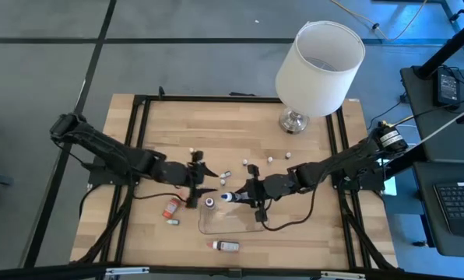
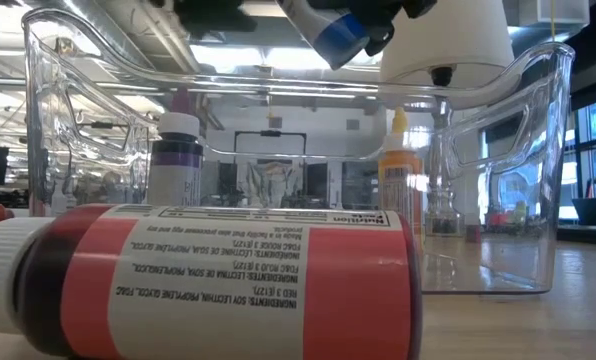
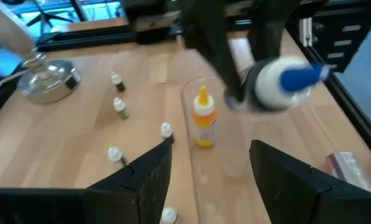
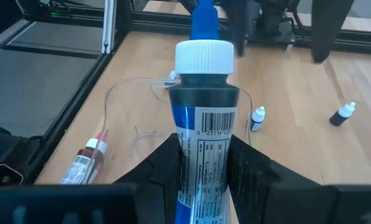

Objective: Pick & Place food coloring
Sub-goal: Put the big blue food coloring bottle into the container

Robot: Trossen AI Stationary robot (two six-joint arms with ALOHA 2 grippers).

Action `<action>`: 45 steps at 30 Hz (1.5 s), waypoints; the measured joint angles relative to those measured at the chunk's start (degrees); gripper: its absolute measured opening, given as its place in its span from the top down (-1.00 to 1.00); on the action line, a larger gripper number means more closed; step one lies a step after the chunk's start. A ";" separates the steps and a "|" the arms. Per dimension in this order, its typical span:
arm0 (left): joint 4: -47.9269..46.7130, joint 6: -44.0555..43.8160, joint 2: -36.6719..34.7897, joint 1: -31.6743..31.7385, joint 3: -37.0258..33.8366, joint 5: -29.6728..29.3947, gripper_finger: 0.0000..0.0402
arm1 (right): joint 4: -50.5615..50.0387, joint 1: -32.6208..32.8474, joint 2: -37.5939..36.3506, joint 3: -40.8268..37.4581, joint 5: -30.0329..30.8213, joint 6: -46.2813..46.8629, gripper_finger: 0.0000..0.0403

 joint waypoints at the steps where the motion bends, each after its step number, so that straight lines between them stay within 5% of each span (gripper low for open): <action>1: -0.17 0.73 1.54 0.00 1.47 0.29 -0.06 | 0.01 0.00 0.00 0.00 0.11 0.00 0.44; 11: -6.72 1.03 9.42 -0.51 10.82 2.68 -0.06 | -0.50 0.14 0.00 0.00 2.50 1.21 0.44; 45: -3.05 0.78 9.78 -1.84 11.15 2.14 0.06 | -1.04 0.00 0.02 0.02 4.20 1.48 0.44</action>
